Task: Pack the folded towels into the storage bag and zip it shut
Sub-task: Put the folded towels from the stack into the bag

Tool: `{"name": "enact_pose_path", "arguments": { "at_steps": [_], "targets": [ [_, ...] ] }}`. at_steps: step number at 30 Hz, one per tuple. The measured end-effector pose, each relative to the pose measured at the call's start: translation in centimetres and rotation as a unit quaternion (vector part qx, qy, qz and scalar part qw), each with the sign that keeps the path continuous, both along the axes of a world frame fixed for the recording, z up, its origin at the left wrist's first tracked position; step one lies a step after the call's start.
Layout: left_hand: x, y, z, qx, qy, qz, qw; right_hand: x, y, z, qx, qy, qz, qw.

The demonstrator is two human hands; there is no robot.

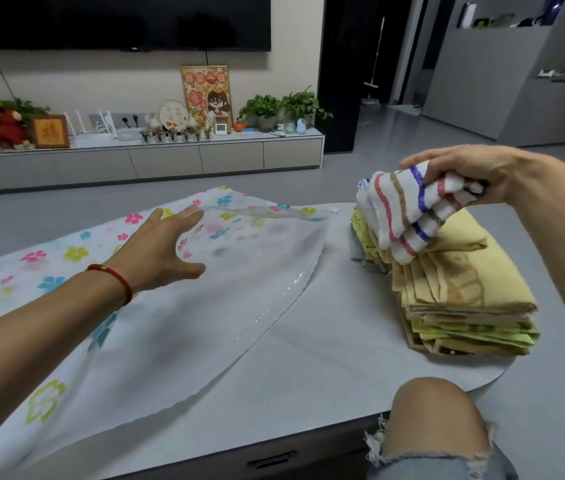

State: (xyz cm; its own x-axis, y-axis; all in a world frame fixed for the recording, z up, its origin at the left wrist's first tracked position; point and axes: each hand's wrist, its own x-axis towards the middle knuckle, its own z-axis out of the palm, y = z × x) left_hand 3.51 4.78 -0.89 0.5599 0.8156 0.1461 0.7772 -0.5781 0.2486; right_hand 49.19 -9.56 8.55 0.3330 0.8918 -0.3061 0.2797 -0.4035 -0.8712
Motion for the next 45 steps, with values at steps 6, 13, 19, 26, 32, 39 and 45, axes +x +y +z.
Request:
{"name": "enact_pose_path", "arguments": {
  "at_steps": [6, 13, 19, 26, 32, 39, 45],
  "targets": [
    [-0.5, -0.4, 1.9, -0.014, 0.006, -0.009, 1.0, -12.7, 0.3, -4.2, 0.015, 0.137, 0.169, 0.976],
    [-1.1, -1.6, 4.2, -0.005, -0.009, -0.032, 0.999, -24.0, 12.4, -14.0, 0.116, 0.247, 0.029, 0.962],
    [-2.4, -2.1, 4.1, 0.005, -0.01, -0.061, 0.998, -25.7, 19.5, -24.3, 0.064, 0.071, -0.237, 0.967],
    [-3.4, -2.1, 2.4, 0.0, -0.018, -0.088, 0.996, -26.4, 25.3, -25.2, 0.123, 0.091, -0.294, 0.943],
    [-2.8, -1.2, 2.1, -0.004, -0.025, -0.08, 0.996, -25.1, 24.9, -23.3, 0.094, -0.038, -0.128, 0.987],
    [-1.1, 0.1, 2.1, -0.02, -0.023, -0.048, 0.998, -22.0, 8.7, -18.4, 0.067, -0.311, 0.082, 0.944],
    [-0.2, -0.3, 2.2, -0.002, -0.014, -0.026, 1.0, -8.9, 0.7, -10.4, 0.163, -0.451, -0.176, 0.86]
  ]
}}
